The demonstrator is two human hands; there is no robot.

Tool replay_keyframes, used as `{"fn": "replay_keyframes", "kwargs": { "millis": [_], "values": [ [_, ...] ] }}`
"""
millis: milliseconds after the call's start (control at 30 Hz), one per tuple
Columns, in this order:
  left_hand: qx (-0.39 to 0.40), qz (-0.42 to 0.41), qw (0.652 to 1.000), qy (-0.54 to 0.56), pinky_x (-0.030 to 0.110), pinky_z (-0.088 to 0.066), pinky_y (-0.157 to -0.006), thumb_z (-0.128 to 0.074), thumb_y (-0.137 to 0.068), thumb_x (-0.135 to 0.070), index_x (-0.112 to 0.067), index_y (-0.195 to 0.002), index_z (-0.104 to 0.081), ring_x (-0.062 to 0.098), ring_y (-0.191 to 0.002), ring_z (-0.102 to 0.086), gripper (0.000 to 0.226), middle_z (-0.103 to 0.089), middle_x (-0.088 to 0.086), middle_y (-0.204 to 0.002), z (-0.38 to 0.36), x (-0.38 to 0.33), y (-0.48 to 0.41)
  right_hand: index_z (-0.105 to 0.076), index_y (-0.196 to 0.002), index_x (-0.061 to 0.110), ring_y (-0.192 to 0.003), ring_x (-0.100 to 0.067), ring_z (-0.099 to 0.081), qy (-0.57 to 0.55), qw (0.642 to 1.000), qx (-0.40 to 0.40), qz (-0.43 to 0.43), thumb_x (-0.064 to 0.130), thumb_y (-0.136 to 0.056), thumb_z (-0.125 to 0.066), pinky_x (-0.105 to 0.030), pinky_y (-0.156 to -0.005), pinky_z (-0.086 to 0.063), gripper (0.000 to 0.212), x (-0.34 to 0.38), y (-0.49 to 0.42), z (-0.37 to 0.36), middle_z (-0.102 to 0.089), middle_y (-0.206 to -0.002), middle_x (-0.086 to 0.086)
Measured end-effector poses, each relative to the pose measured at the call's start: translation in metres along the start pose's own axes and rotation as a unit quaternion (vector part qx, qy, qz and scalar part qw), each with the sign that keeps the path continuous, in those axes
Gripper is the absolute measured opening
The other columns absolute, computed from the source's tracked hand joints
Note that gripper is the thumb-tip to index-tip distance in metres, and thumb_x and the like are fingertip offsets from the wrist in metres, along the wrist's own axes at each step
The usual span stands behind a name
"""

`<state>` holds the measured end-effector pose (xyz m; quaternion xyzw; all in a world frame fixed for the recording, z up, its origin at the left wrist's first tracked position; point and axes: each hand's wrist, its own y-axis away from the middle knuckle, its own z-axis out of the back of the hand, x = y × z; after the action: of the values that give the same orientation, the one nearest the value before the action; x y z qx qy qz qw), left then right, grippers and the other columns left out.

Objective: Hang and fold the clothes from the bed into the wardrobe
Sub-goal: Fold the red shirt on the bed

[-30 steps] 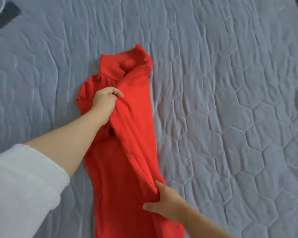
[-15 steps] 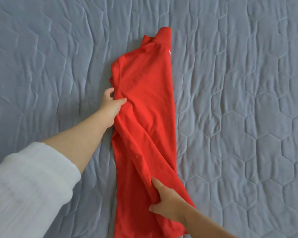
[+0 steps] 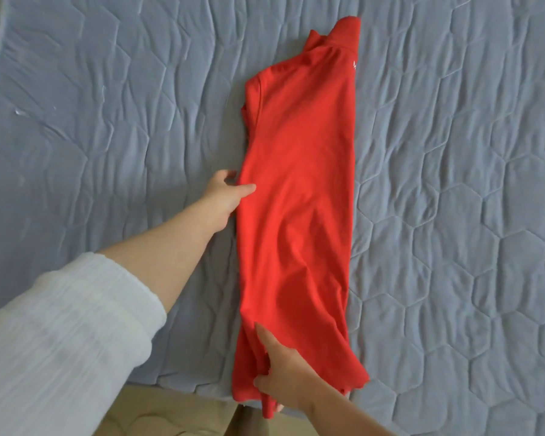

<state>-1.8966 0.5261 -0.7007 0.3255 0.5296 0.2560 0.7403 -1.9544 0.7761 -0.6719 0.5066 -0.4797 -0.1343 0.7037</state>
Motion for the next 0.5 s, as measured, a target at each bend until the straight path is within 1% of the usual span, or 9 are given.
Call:
{"fn": "replay_keyframes", "kwargs": {
  "millis": [33,67,133,167,200,267,367,433,500],
  "values": [
    [0.018,0.019,1.000,-0.015,0.041,-0.049,-0.095,-0.069,-0.080,-0.005,-0.010,-0.125,-0.045,0.025,-0.103,-0.060,0.050,-0.058,0.016,-0.121,0.001,0.007,0.005,-0.008,-0.149,0.034,-0.090,-0.026,-0.065,-0.031,0.999,0.012,-0.005,0.008,-0.081,-0.055,-0.023,-0.071,-0.048,0.086,0.000,-0.001,-0.006,-0.062,-0.105,-0.010],
    [0.031,0.033,0.998,-0.033,0.039,-0.049,-0.093,-0.070,-0.079,-0.005,-0.011,-0.123,-0.045,0.024,-0.101,-0.060,0.051,-0.059,0.014,-0.121,0.001,0.015,0.010,-0.009,-0.148,0.035,-0.078,-0.016,-0.066,-0.066,0.998,0.024,-0.005,0.007,-0.081,-0.056,-0.020,-0.065,-0.049,0.087,0.001,-0.002,-0.013,-0.061,-0.096,-0.001],
    [0.025,0.029,0.997,-0.072,0.034,-0.048,-0.091,-0.072,-0.078,-0.007,-0.011,-0.123,-0.043,0.023,-0.101,-0.059,0.054,-0.058,0.011,-0.118,0.001,0.034,0.021,-0.014,-0.148,0.036,-0.056,0.006,-0.056,-0.105,0.994,0.033,0.002,0.008,-0.080,-0.059,-0.009,-0.058,-0.047,0.086,-0.001,-0.005,-0.025,-0.057,-0.083,0.010],
    [0.013,0.009,0.996,-0.084,0.031,-0.046,-0.090,-0.073,-0.077,-0.007,-0.011,-0.125,-0.041,0.021,-0.100,-0.057,0.057,-0.056,0.009,-0.117,0.000,0.042,0.027,-0.016,-0.148,0.035,-0.052,0.008,-0.053,-0.116,0.993,0.031,0.002,0.010,-0.080,-0.059,-0.007,-0.059,-0.047,0.084,-0.002,-0.006,-0.029,-0.058,-0.080,0.010],
    [0.002,-0.011,0.996,-0.092,0.028,-0.043,-0.087,-0.073,-0.076,-0.007,-0.010,-0.126,-0.039,0.019,-0.098,-0.055,0.060,-0.054,0.007,-0.117,-0.001,0.049,0.033,-0.020,-0.147,0.035,-0.054,0.007,-0.053,-0.128,0.991,0.027,-0.001,0.012,-0.080,-0.058,-0.009,-0.063,-0.047,0.080,-0.002,-0.007,-0.032,-0.060,-0.079,0.009],
    [-0.001,-0.016,0.993,-0.114,0.023,-0.038,-0.082,-0.074,-0.075,-0.009,-0.010,-0.128,-0.035,0.013,-0.095,-0.050,0.065,-0.050,0.002,-0.117,-0.005,0.064,0.048,-0.033,-0.142,0.032,-0.068,-0.005,-0.058,-0.133,0.991,0.001,-0.012,0.013,-0.081,-0.056,-0.017,-0.074,-0.047,0.069,-0.002,-0.006,-0.031,-0.061,-0.080,0.005],
    [0.046,0.045,0.980,-0.190,0.020,-0.032,-0.083,-0.073,-0.078,-0.018,-0.009,-0.133,-0.033,0.014,-0.107,-0.048,0.068,-0.046,-0.004,-0.119,-0.007,0.095,0.073,-0.051,-0.129,0.028,-0.092,-0.017,-0.060,-0.072,0.991,-0.102,-0.051,0.018,-0.083,-0.054,-0.021,-0.080,-0.043,0.046,-0.008,0.002,-0.015,-0.061,-0.089,0.007],
    [0.056,0.081,0.972,-0.213,0.022,-0.037,-0.083,-0.071,-0.079,-0.017,-0.007,-0.124,-0.043,0.017,-0.103,-0.052,0.054,-0.054,0.006,-0.123,-0.004,0.111,0.088,-0.055,-0.121,0.024,-0.093,-0.019,-0.060,-0.050,0.982,-0.165,-0.081,0.019,-0.085,-0.053,-0.024,-0.079,-0.043,0.037,-0.018,0.012,0.001,-0.064,-0.095,0.004],
    [0.050,0.105,0.970,-0.212,0.025,-0.043,-0.082,-0.070,-0.080,-0.013,-0.008,-0.116,-0.051,0.020,-0.099,-0.057,0.041,-0.060,0.011,-0.118,0.002,0.125,0.101,-0.056,-0.118,0.023,-0.097,-0.022,-0.060,-0.020,0.973,-0.203,-0.105,0.018,-0.085,-0.053,-0.026,-0.080,-0.045,0.034,-0.031,0.020,0.015,-0.066,-0.103,0.000]
  ]
}}
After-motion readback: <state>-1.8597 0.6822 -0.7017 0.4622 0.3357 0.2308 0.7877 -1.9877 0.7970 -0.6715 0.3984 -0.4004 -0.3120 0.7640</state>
